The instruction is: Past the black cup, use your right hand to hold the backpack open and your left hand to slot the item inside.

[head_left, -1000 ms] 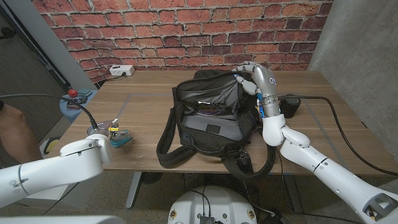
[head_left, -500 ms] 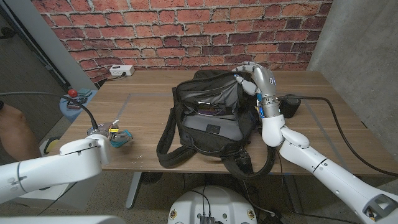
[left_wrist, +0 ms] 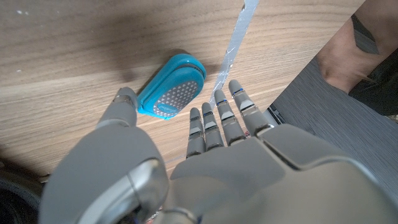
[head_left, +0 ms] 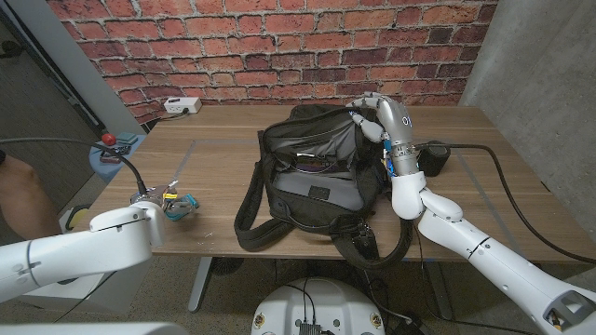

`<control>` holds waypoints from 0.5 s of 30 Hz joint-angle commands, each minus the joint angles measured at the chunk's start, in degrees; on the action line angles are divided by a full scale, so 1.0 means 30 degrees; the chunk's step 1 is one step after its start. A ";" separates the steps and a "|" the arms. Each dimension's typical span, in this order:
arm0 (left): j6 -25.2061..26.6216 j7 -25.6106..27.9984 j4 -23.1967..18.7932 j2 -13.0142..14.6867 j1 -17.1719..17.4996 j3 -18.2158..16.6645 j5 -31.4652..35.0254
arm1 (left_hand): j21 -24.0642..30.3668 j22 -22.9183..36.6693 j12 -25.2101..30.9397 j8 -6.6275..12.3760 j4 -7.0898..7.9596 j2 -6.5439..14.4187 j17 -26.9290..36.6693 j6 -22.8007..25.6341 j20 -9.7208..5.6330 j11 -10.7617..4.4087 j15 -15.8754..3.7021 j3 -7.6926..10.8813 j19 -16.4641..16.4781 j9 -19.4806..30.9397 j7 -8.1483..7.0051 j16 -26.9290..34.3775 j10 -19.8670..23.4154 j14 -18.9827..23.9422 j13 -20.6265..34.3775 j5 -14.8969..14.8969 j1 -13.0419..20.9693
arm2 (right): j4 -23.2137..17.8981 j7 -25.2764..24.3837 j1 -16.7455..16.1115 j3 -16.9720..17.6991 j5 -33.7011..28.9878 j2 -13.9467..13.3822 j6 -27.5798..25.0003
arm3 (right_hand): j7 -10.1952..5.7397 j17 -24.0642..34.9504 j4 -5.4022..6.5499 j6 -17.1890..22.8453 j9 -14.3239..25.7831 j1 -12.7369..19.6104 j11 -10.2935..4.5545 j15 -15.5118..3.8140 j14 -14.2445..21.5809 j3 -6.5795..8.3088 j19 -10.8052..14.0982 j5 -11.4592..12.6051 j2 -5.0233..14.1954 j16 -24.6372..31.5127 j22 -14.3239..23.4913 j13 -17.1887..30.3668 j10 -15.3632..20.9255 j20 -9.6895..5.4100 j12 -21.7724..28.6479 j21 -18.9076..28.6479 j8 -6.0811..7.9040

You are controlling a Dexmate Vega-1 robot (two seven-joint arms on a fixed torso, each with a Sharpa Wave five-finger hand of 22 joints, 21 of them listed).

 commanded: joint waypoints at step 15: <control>0.0057 -0.1720 0.1250 -0.1275 -0.3040 0.3860 0.3456 | 0.0309 0.0068 0.1038 0.0696 -0.0179 0.0146 0.0266 0.2186 -0.0460 -0.0581 -0.0535 0.0039 0.0931 0.0139 -0.0169 0.0827 0.1670 0.1405 0.0502 0.0065 0.1402 | 0.0145 -0.0025 0.0131 0.0003 0.0084 0.0156 -0.0156 | 0.0000 0.0153 0.0067 0.0187 0.0079 0.0241 -0.0009 -0.2256 0.0236 -0.0126 0.0067 0.0125 0.0302 -0.0079 0.0035 0.0129 0.0249 -0.2378 0.0001 0.0162 0.0002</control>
